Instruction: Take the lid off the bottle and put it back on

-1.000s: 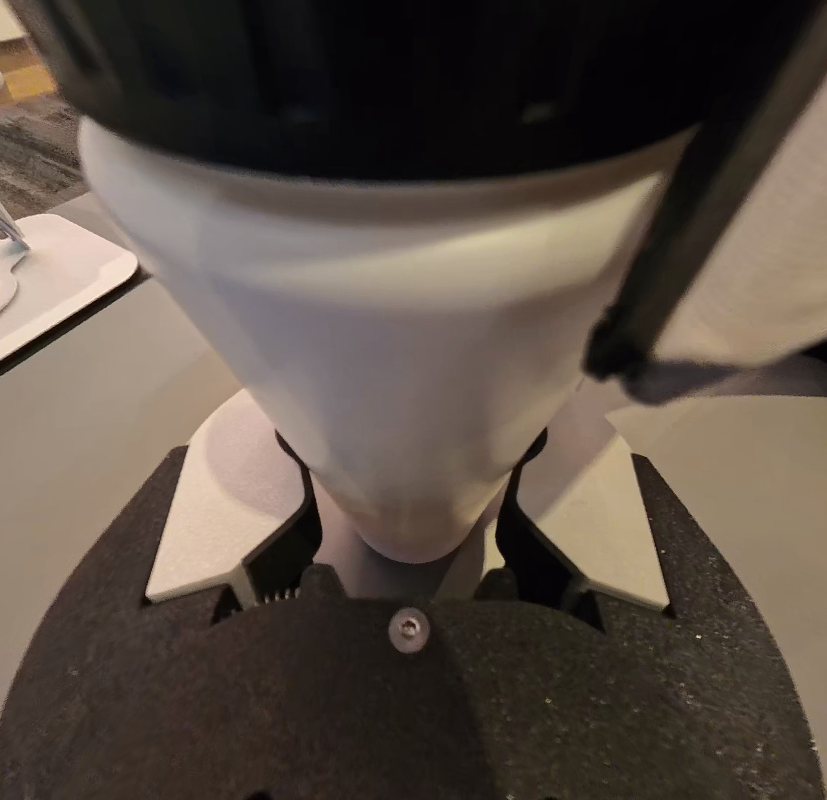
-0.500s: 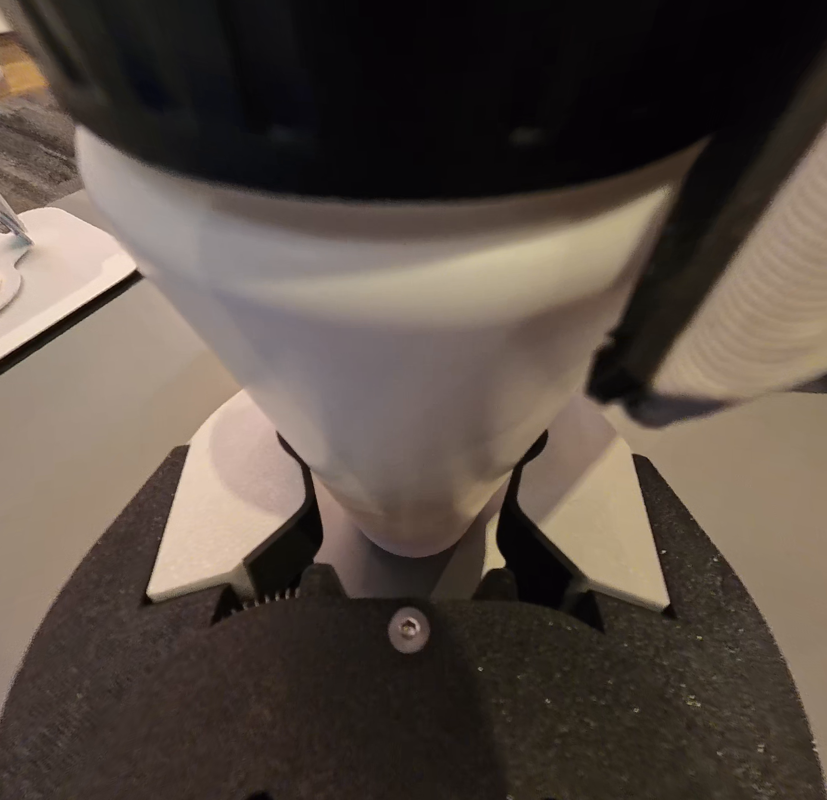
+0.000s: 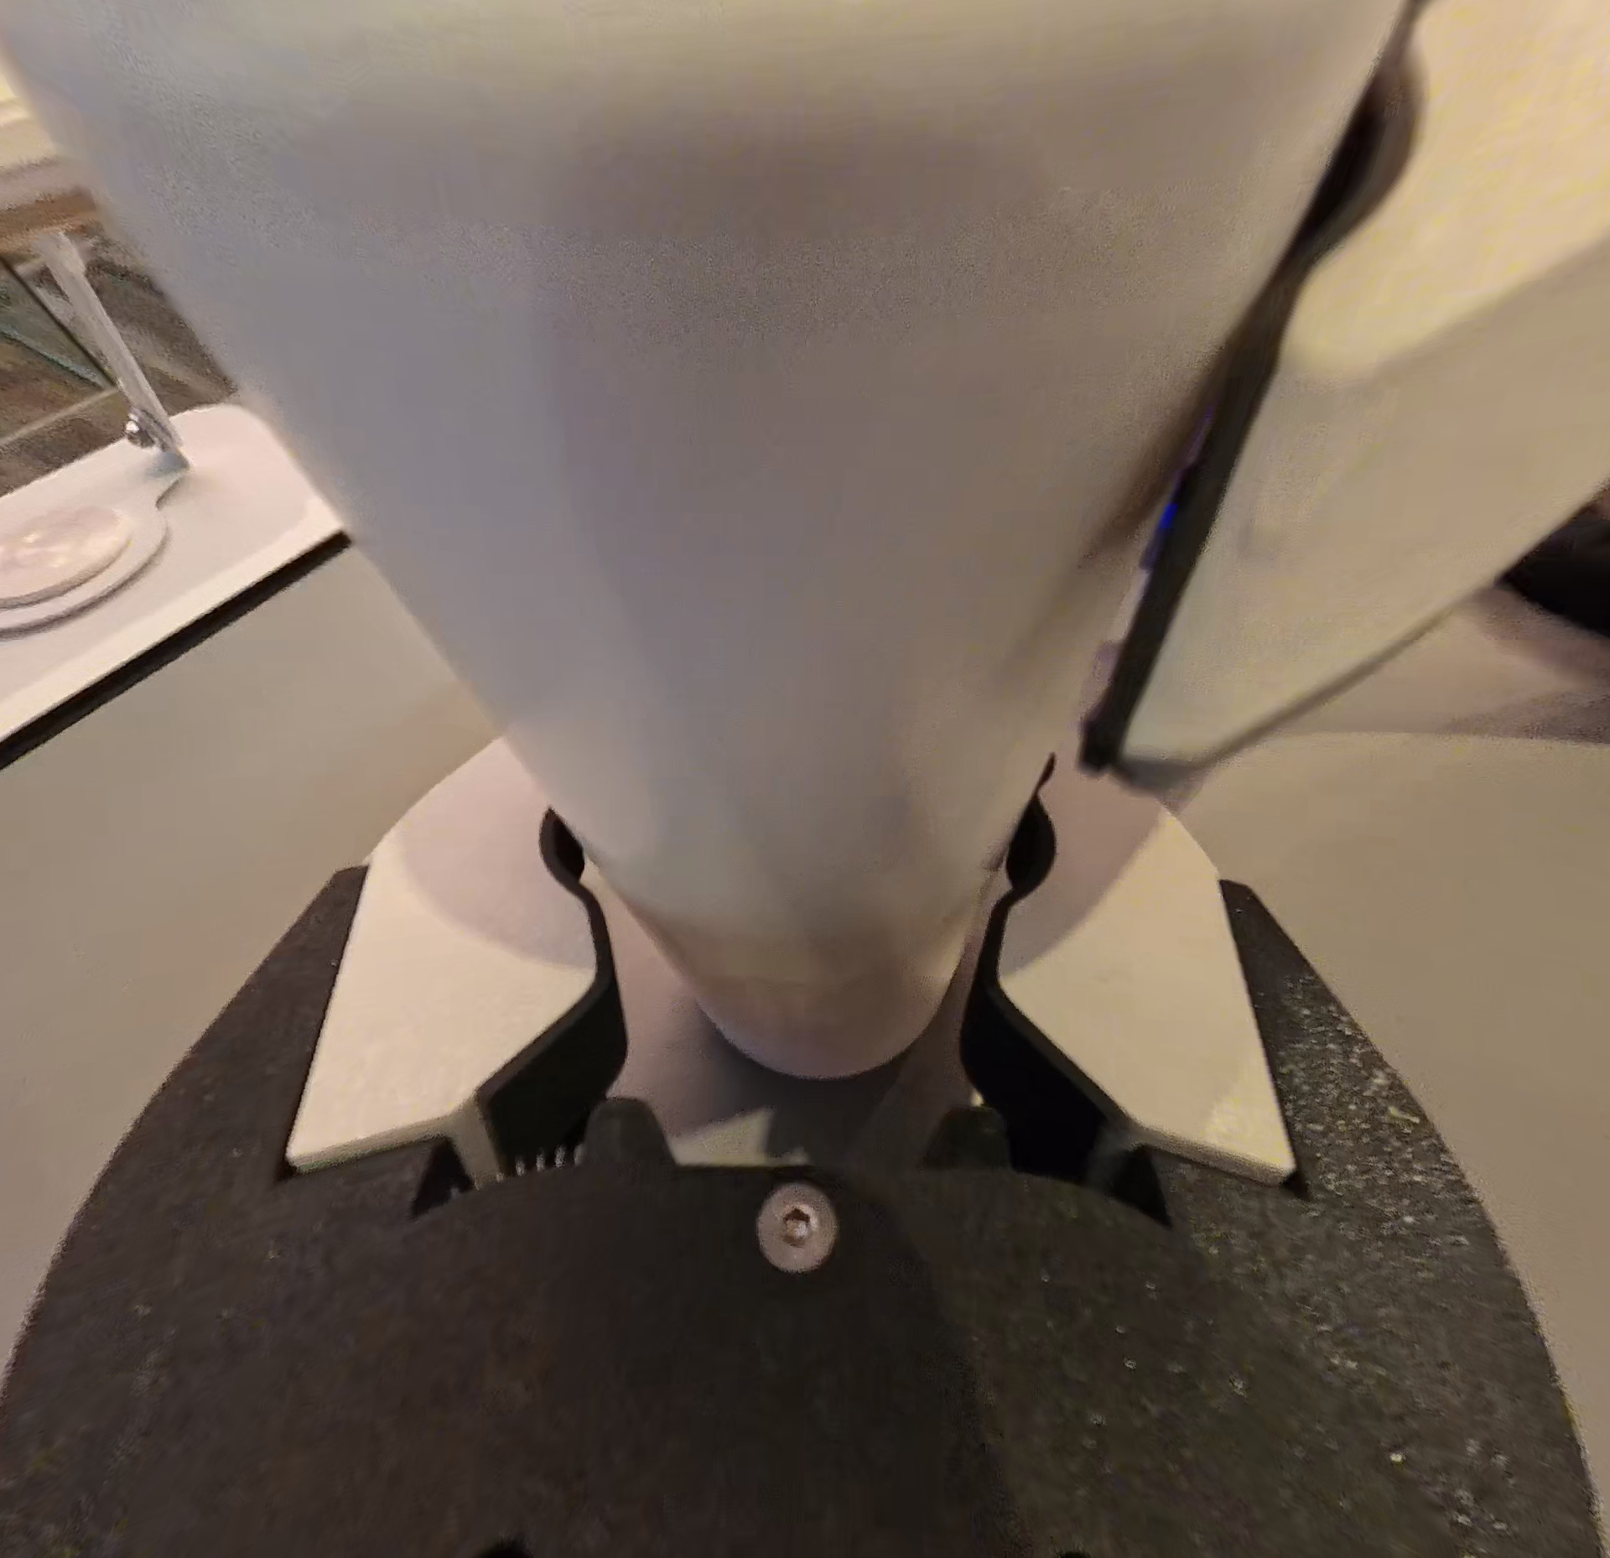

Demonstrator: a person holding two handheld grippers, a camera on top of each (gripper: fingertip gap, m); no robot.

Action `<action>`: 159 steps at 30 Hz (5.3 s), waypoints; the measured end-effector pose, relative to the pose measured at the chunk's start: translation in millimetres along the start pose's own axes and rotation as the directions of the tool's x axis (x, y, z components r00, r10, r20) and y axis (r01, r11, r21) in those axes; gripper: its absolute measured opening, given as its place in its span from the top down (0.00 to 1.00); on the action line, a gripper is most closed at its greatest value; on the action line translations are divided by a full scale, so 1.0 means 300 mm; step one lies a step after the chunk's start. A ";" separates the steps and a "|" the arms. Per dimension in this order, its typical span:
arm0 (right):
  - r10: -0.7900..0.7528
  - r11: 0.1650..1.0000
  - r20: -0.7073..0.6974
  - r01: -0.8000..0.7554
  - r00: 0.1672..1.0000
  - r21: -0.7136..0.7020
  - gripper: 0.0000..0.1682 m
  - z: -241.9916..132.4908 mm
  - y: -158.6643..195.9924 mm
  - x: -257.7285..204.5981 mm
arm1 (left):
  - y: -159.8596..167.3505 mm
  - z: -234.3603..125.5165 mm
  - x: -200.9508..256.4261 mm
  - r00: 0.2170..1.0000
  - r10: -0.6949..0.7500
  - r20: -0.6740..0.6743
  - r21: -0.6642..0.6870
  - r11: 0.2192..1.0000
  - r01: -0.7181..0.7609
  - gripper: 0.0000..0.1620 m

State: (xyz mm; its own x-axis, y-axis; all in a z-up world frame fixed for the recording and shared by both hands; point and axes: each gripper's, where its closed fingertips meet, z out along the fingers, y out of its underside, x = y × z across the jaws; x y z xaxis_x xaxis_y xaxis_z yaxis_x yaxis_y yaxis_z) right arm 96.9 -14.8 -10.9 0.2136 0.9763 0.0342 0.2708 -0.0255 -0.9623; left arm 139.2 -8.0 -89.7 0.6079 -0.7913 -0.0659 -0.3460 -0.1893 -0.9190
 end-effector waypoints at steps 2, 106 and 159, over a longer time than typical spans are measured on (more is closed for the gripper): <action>-0.016 0.999 0.001 0.016 1.000 -0.040 0.41 0.027 0.050 0.003 | 0.047 0.018 -0.004 1.000 0.004 0.001 -0.066 0.998 -0.004 0.41; 0.367 0.203 -0.905 -0.968 0.216 -0.149 0.92 -1.215 0.738 0.482 | -0.031 -0.539 -0.603 0.516 0.664 0.540 -0.761 0.648 -0.038 0.51; 0.376 0.241 -0.893 -0.956 0.250 -0.166 0.95 -1.179 0.682 0.487 | 0.642 -1.047 -0.867 0.549 -0.351 0.759 -0.488 0.253 0.835 0.88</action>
State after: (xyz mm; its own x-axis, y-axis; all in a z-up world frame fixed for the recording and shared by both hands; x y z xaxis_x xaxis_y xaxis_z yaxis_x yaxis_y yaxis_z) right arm 515.4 46.5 -107.5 0.9928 0.0426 -0.1120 0.0171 -0.9754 -0.2196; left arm -310.0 -21.3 -127.5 0.9973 0.0728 -0.0089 0.0716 -0.9926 -0.0976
